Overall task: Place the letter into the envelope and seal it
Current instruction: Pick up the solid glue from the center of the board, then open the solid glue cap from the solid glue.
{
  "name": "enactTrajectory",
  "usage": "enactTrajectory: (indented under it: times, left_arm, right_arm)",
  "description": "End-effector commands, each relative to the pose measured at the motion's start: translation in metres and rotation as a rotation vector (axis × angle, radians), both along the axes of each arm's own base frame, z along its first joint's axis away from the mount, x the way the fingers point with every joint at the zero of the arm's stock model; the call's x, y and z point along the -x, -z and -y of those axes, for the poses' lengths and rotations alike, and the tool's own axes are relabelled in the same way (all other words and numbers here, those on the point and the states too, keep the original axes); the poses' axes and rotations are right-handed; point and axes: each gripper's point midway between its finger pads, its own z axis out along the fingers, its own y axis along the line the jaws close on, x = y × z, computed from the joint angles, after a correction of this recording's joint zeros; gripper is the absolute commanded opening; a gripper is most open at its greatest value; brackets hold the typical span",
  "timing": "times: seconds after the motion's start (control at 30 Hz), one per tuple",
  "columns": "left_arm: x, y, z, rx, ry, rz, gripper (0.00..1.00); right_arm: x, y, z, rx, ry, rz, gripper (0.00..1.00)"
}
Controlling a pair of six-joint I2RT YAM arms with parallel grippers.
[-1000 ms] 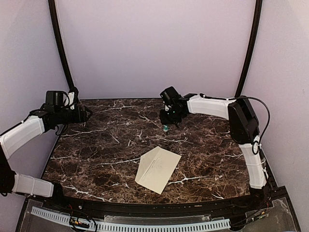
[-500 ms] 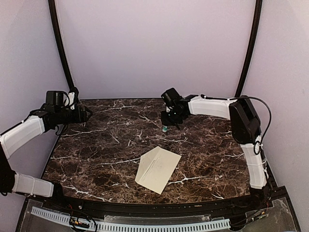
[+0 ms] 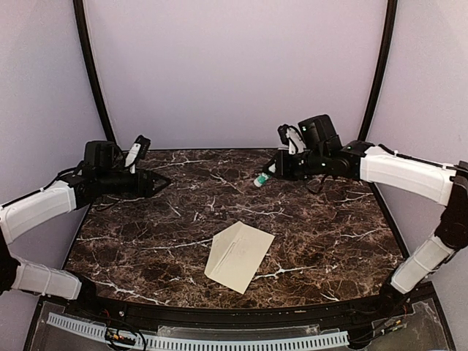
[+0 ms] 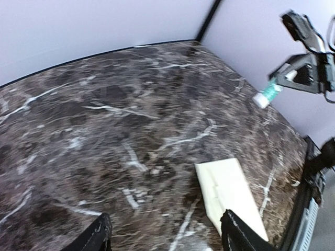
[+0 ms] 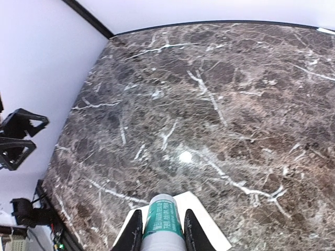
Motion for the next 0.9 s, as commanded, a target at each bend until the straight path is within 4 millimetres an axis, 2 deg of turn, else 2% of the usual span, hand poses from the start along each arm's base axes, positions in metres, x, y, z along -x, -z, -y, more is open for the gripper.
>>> enactTrajectory:
  times: [0.0, 0.03, 0.07, 0.1, 0.2, 0.3, 0.37, 0.4, 0.43, 0.53, 0.67, 0.87]
  left_arm:
    - [0.051, -0.031, 0.079, 0.135, 0.269, 0.076, 0.70]
    - [0.069, -0.035, 0.099, 0.151, 0.332, 0.074, 0.70]
    - [0.073, -0.044, 0.108, 0.166, 0.335, 0.085, 0.70]
    - [0.091, -0.047, 0.126, 0.172, 0.393, 0.084, 0.70]
    - [0.115, -0.066, 0.153, 0.225, 0.449, 0.086, 0.70]
    - [0.142, -0.072, 0.176, 0.260, 0.520, 0.067, 0.71]
    - [0.154, -0.068, 0.189, 0.241, 0.547, 0.048, 0.71]
    - [0.153, -0.059, 0.194, 0.216, 0.536, 0.036, 0.71]
    - [0.163, -0.058, 0.202, 0.205, 0.561, 0.031, 0.71]
    - [0.173, -0.046, 0.219, 0.179, 0.593, 0.004, 0.71]
    - [0.188, -0.050, 0.238, 0.196, 0.644, -0.002, 0.71]
    - [0.191, -0.062, 0.252, 0.241, 0.674, 0.003, 0.70]
  right_arm:
    - [0.052, -0.020, -0.013, -0.193, -0.184, -0.053, 0.13]
    - [0.064, -0.026, -0.013, -0.222, -0.214, -0.057, 0.13]
    - [0.075, -0.029, -0.013, -0.245, -0.238, -0.064, 0.13]
    - [0.086, -0.031, -0.013, -0.266, -0.262, -0.070, 0.13]
    - [0.117, -0.039, -0.016, -0.323, -0.338, -0.086, 0.13]
    - [0.150, -0.048, -0.022, -0.398, -0.451, -0.081, 0.14]
    - [0.170, -0.054, -0.025, -0.450, -0.519, -0.067, 0.14]
    - [0.178, -0.057, -0.026, -0.465, -0.546, -0.065, 0.14]
    - [0.183, -0.057, -0.027, -0.469, -0.562, -0.067, 0.15]
    - [0.193, -0.056, -0.028, -0.454, -0.584, -0.070, 0.15]
    - [0.203, -0.061, -0.028, -0.451, -0.612, -0.048, 0.15]
    - [0.206, -0.057, -0.027, -0.442, -0.605, -0.058, 0.15]
